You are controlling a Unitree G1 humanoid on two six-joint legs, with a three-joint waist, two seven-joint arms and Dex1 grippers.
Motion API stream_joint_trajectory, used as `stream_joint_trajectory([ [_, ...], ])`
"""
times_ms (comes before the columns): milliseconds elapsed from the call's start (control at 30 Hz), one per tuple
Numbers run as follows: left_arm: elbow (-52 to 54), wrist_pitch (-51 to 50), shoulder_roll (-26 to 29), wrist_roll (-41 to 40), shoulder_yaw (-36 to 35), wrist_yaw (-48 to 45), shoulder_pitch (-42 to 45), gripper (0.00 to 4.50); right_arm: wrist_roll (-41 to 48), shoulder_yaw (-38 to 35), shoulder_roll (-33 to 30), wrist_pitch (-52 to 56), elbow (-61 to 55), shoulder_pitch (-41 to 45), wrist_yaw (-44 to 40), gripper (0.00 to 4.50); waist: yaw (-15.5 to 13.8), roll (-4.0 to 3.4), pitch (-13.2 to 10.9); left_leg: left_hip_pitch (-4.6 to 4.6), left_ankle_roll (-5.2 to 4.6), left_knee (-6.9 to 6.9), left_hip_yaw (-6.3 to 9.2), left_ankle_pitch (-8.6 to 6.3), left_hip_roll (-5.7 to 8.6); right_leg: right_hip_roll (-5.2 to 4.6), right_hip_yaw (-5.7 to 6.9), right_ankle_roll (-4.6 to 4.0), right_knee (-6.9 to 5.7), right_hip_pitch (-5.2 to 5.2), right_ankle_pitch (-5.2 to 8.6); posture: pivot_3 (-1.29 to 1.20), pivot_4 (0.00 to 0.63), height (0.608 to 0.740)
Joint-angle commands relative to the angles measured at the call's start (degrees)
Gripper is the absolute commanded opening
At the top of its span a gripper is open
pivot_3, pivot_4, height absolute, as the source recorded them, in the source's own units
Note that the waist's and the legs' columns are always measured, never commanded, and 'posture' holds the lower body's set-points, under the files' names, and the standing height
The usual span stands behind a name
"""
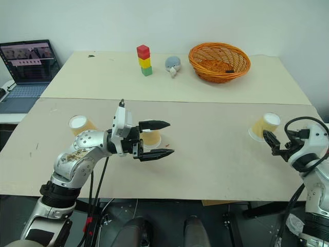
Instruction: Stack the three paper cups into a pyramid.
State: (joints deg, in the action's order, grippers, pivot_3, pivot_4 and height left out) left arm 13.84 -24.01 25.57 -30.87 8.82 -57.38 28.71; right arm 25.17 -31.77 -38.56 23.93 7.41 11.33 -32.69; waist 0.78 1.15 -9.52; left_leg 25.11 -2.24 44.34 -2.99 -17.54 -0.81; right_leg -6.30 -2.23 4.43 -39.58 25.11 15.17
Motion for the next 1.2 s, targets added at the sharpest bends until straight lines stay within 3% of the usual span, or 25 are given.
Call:
stream_joint_trajectory([
  [33, 2.2, 0.4, 0.0, -0.5, -1.5, 0.8, 0.0, 4.5, -1.0, 0.8, -1.8, -3.4, 2.7, 3.3, -0.7, 4.42, 0.0, 0.0, 0.0, 0.0, 0.0, 0.0, 0.0, 0.0, 0.0, 0.0, 0.0, 0.0, 0.0, 0.0, 0.0, 0.0, 0.15, 0.681],
  [933, 9.0, -2.8, 1.7, -2.7, -6.2, 7.1, -5.1, 4.5, -7.3, 9.2, -5.3, -17.0, 31.7, 22.1, -8.0, 4.42, 0.1, -0.01, 0.0, 0.01, 0.0, -0.02, -0.03, 0.0, -0.02, -0.02, 0.0, 0.0, 0.03, 0.01, 0.0, 0.0, 0.15, 0.681],
  [1100, 11.0, -3.7, 2.7, -3.6, -8.1, 8.6, -7.6, 4.5, -7.3, 9.4, -5.8, -18.1, 34.0, 23.6, -9.0, 2.95, 0.1, -0.01, 0.0, 0.01, 0.01, -0.02, -0.03, 0.0, -0.03, -0.04, 0.0, 0.0, 0.03, 0.01, -0.01, 0.0, 0.15, 0.681],
  [1200, 11.9, -4.5, 3.2, -4.5, -9.3, 9.6, -8.0, 4.5, -7.9, 9.9, -6.2, -18.6, 34.7, 24.2, -8.9, 2.75, 0.1, -0.01, 0.0, 0.0, 0.02, -0.02, -0.03, 0.01, -0.03, -0.04, 0.0, 0.0, 0.02, 0.01, -0.01, 0.0, 0.15, 0.681],
])
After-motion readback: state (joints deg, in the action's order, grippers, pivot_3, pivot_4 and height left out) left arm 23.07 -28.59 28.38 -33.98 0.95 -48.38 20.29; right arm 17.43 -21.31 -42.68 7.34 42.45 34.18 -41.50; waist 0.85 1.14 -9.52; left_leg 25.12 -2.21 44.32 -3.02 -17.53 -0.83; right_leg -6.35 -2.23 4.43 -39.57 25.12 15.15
